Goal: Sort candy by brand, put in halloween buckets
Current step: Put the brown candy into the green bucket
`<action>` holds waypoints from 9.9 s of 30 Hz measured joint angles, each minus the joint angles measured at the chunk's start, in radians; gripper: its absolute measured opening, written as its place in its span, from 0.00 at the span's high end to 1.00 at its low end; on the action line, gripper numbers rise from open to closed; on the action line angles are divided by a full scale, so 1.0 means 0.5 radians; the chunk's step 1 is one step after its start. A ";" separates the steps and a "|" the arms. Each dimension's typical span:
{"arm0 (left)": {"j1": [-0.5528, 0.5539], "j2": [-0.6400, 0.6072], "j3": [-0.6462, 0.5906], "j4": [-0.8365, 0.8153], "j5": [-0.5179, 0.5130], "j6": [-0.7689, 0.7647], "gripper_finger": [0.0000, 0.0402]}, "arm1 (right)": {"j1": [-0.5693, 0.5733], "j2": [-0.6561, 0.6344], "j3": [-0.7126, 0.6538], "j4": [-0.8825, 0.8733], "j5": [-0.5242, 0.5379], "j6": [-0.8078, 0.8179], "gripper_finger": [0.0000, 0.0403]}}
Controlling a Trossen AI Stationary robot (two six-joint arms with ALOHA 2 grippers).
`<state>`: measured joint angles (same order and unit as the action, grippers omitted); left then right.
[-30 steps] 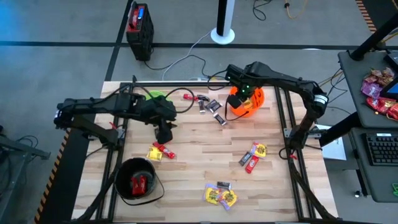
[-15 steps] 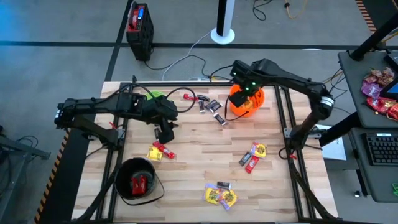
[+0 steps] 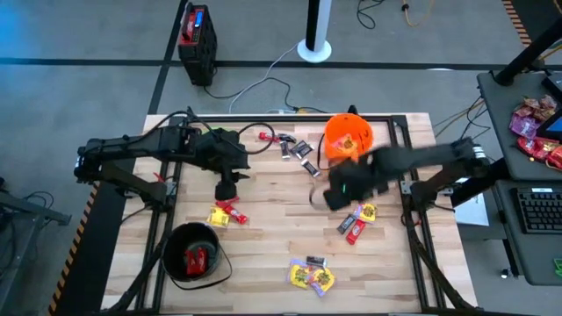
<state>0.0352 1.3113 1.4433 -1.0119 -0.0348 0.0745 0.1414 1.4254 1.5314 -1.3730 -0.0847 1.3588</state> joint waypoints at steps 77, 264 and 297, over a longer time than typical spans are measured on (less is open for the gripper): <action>0.022 0.206 -0.001 0.394 0.545 0.143 0.73 | 0.094 0.258 -1.054 1.619 0.545 -0.235 0.98; -0.202 1.542 -0.617 2.261 0.196 -0.437 1.00 | -0.494 0.250 -1.388 1.950 -0.448 -1.378 0.56; -0.203 1.541 -0.624 2.266 0.190 -0.490 1.00 | -0.513 0.495 -1.382 2.471 -0.579 -1.469 0.81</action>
<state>-0.0664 2.0817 1.1313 0.1213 0.0605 -0.1707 -0.1153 1.6730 0.8402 -0.1375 -0.3743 0.6243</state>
